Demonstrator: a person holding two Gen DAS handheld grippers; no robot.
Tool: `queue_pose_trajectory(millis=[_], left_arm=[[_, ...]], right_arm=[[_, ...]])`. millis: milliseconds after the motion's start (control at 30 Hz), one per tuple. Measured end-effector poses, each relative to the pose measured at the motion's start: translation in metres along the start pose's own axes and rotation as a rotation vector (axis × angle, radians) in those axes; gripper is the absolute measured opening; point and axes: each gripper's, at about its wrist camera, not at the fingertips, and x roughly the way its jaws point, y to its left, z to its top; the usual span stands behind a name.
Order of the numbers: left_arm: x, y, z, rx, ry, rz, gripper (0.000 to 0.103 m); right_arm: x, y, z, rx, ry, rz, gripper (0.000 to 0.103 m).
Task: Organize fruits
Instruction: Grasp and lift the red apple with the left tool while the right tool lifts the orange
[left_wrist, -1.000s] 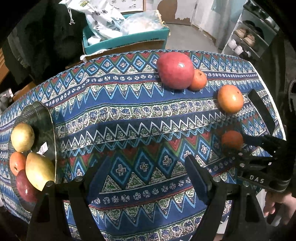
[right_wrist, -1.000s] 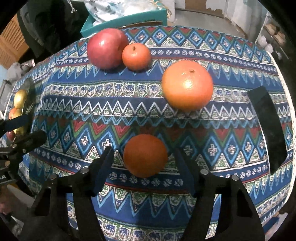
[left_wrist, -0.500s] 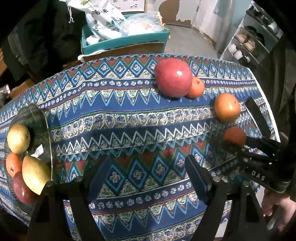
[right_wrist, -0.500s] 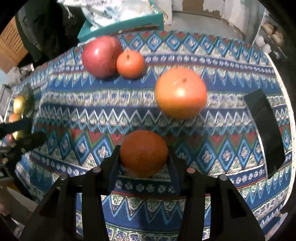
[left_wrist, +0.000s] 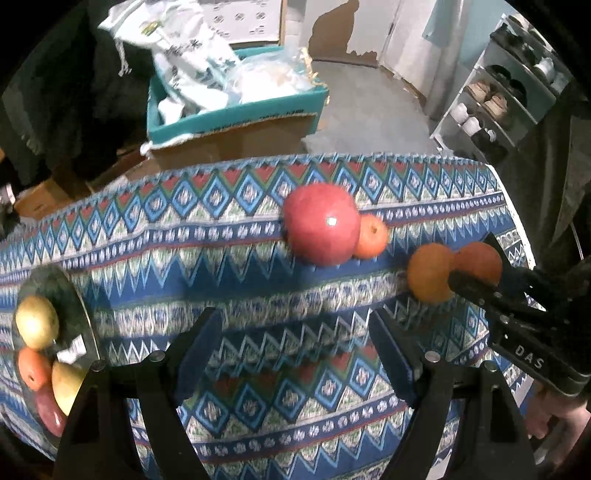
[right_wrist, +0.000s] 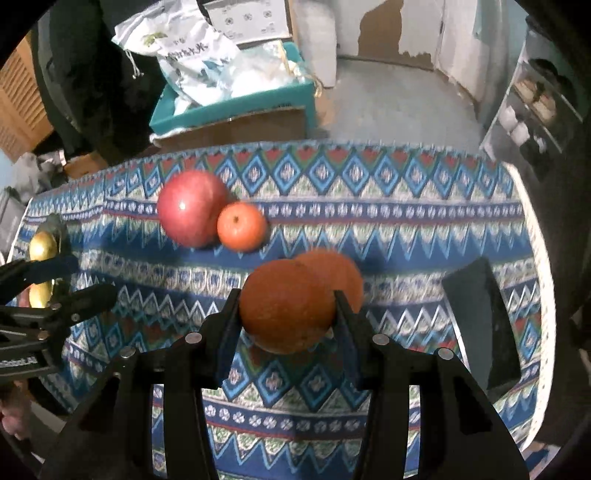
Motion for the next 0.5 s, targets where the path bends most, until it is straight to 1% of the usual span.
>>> queue_pose_trajectory(millis=[167, 300, 400, 500], left_arm=[[0.006, -0.004, 0.023, -0.001, -0.005, -0.004, 0.085], [0.022, -0.007, 0.04, -0.02, 0.004, -0.011, 0.085], [0.034, -0.007, 0.048, -0.044, 0.017, -0.022, 0.085], [0.047, -0.007, 0.053, -0.07, 0.029, -0.023, 0.085]], right_arm=[[-0.004, -0.002, 0.021, -0.03, -0.012, -0.005, 0.047], [-0.005, -0.01, 0.038, -0.059, -0.016, -0.027, 0.047], [-0.002, -0.022, 0.045, -0.043, -0.015, -0.023, 0.047], [0.005, -0.031, 0.045, -0.007, -0.013, -0.013, 0.047]])
